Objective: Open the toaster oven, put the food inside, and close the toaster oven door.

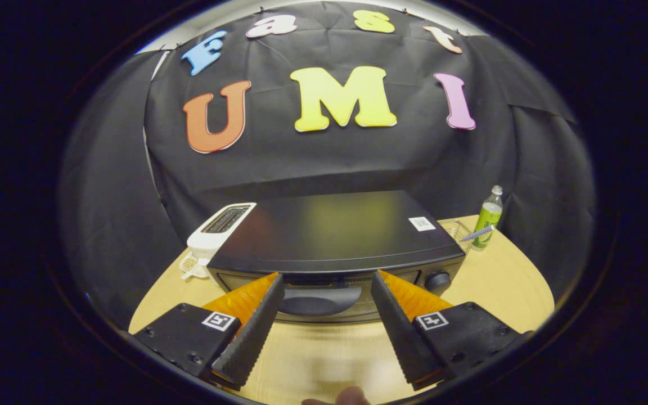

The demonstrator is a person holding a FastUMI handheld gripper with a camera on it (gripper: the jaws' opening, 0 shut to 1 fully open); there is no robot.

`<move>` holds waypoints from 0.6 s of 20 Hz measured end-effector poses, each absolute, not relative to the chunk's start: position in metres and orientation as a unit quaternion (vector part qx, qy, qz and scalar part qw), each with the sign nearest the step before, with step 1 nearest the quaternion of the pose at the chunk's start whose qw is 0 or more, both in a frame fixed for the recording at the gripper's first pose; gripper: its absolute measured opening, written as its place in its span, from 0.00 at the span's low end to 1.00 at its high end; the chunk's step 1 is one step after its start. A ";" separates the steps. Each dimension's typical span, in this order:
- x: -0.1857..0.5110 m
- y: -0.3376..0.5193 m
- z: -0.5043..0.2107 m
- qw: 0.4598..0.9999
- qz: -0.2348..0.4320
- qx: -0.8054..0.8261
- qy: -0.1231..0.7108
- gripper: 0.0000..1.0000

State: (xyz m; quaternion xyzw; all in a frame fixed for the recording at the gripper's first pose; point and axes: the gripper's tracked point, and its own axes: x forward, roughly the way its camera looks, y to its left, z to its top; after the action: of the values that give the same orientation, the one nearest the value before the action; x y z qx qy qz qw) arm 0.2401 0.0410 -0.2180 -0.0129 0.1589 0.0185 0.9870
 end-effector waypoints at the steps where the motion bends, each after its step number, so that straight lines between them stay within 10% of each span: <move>1: 0.245 0.044 -0.219 0.987 0.022 -0.017 0.159 1.00; 12: 0.257 0.053 -0.233 0.984 0.021 -0.045 0.172 1.00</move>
State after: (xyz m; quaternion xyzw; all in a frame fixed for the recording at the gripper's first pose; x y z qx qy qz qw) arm 0.2572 0.0528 -0.2330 -0.0448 0.1721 0.0212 0.9838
